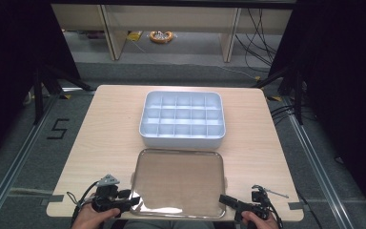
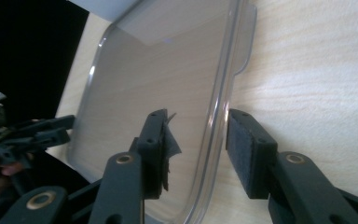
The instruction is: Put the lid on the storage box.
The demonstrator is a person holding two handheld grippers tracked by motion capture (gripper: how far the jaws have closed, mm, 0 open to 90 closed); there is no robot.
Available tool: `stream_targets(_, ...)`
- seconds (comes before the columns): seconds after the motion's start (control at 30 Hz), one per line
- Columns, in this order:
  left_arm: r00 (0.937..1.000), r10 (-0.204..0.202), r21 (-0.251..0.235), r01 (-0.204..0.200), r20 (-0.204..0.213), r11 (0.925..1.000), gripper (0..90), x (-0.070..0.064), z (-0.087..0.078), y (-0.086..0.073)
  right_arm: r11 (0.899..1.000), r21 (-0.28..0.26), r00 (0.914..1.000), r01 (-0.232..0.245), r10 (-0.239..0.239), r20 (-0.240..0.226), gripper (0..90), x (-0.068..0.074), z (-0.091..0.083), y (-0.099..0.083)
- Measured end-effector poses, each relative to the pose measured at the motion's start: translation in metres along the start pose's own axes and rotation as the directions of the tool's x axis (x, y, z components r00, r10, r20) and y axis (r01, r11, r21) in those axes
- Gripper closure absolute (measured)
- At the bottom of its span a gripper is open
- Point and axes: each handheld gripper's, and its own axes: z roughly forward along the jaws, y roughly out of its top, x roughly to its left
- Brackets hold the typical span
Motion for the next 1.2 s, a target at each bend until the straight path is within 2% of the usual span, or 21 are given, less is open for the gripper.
stream_targets(0.1,1.0,0.001,0.001,-0.001,0.002,1.0,45.2,-0.001,0.001,0.0,1.0,-0.006,0.9997,0.021,-0.021,-0.012,65.5,0.005,0.004,-0.002)
stream_targets(0.17,0.9998,0.018,0.009,-0.018,0.003,0.9998,44.8,-0.002,0.0,0.0,0.993,-0.011,0.9928,0.116,-0.115,0.033,63.0,0.011,0.004,0.0)
stream_targets(0.27,0.9998,0.001,0.002,-0.001,0.018,1.0,43.2,-0.001,0.0,0.0,0.98,-0.015,0.979,0.199,-0.198,0.046,63.3,0.011,0.0,0.001)
stream_targets(0.3,0.9998,-0.006,-0.003,0.006,0.021,1.0,42.3,-0.002,0.001,0.0,0.982,-0.011,0.9811,0.188,-0.187,0.05,63.3,0.014,-0.001,0.0)
stream_targets(0.47,0.9997,0.008,0.003,-0.008,0.025,1.0,37.0,-0.002,0.001,0.0,0.937,-0.066,0.9394,0.343,-0.341,0.037,62.4,0.023,-0.007,0.001)
stream_targets(0.5,0.9996,0.008,0.004,-0.008,0.026,1.0,36.6,-0.002,0.001,0.0,0.936,-0.067,0.9378,0.347,-0.344,0.044,61.6,0.026,-0.009,-0.002)
stream_targets(0.53,0.9996,0.008,0.004,-0.008,0.026,1.0,35.6,-0.002,0.001,0.0,0.918,-0.07,0.9198,0.392,-0.388,0.056,61.3,0.03,-0.01,-0.003)
stream_targets(0.63,0.9993,-0.015,-0.003,0.015,0.034,0.9999,33.7,0.0,0.0,0.0,0.915,-0.076,0.9179,0.396,-0.393,0.053,61.3,0.037,-0.013,-0.007)
stream_targets(0.67,0.9992,-0.024,0.001,0.024,0.033,0.9997,32.9,0.001,0.0,0.001,0.885,-0.096,0.8898,0.456,-0.455,0.041,61.2,0.04,-0.016,-0.007)
stream_targets(0.7,0.9992,-0.024,0.001,0.024,0.033,0.9997,32.0,0.001,0.0,0.001,0.885,-0.096,0.8898,0.456,-0.455,0.041,61.2,0.04,-0.016,-0.007)
stream_targets(0.77,0.9993,-0.035,-0.004,0.035,0.014,0.9994,29.3,0.003,-0.001,0.002,0.863,-0.082,0.8667,0.499,-0.497,0.037,61.3,0.044,-0.017,-0.009)
stream_targets(0.8,0.9979,-0.063,-0.02,0.063,0.014,0.9978,29.0,0.003,0.0,0.002,0.868,-0.067,0.8706,0.492,-0.49,0.044,61.5,0.047,-0.019,-0.01)
stream_targets(0.83,0.9982,-0.056,-0.008,0.057,0.019,0.9984,28.9,0.004,-0.001,0.002,0.847,-0.088,0.8514,0.524,-0.523,0.042,61.7,0.047,-0.017,-0.009)
stream_targets(0.97,0.9972,-0.07,-0.014,0.07,0.025,0.9974,27.5,0.004,-0.001,0.002,0.834,-0.103,0.8401,0.542,-0.541,0.042,62.6,0.048,-0.018,-0.008)
stream_targets(1.0,0.9951,-0.094,-0.022,0.094,0.03,0.9953,25.2,0.004,0.0,0.002,0.827,-0.087,0.8318,0.555,-0.554,0.037,63.0,0.05,-0.017,-0.009)
stream_targets(1.03,0.9967,-0.079,-0.018,0.08,0.02,0.9967,24.3,0.003,0.0,0.003,0.817,-0.088,0.8217,0.569,-0.569,0.03,63.3,0.05,-0.017,-0.009)
stream_targets(1.07,0.9967,-0.079,-0.018,0.08,0.02,0.9967,26.0,0.003,0.0,0.003,0.815,-0.085,0.8194,0.573,-0.572,0.036,63.3,0.05,-0.017,-0.009)
stream_targets(1.1,0.9989,-0.046,-0.013,0.046,0.003,0.9989,30.2,0.005,-0.001,0.002,0.838,-0.081,0.8414,0.54,-0.54,0.025,63.3,0.052,-0.016,-0.011)
stream_targets(1.13,0.9979,-0.064,-0.014,0.064,0.003,0.9978,34.9,0.006,-0.002,0.002,0.82,-0.078,0.8232,0.568,-0.566,0.043,63.4,0.05,-0.016,-0.009)
stream_targets(1.17,0.9952,-0.097,-0.025,0.097,0.018,0.995,39.3,0.008,-0.003,0.002,0.828,-0.083,0.8317,0.555,-0.554,0.038,63.4,0.048,-0.016,-0.008)
stream_targets(1.2,0.993,-0.115,-0.038,0.116,0.027,0.9925,43.9,0.009,-0.003,0.001,0.852,-0.064,0.8545,0.519,-0.517,0.045,63.3,0.048,-0.017,-0.009)
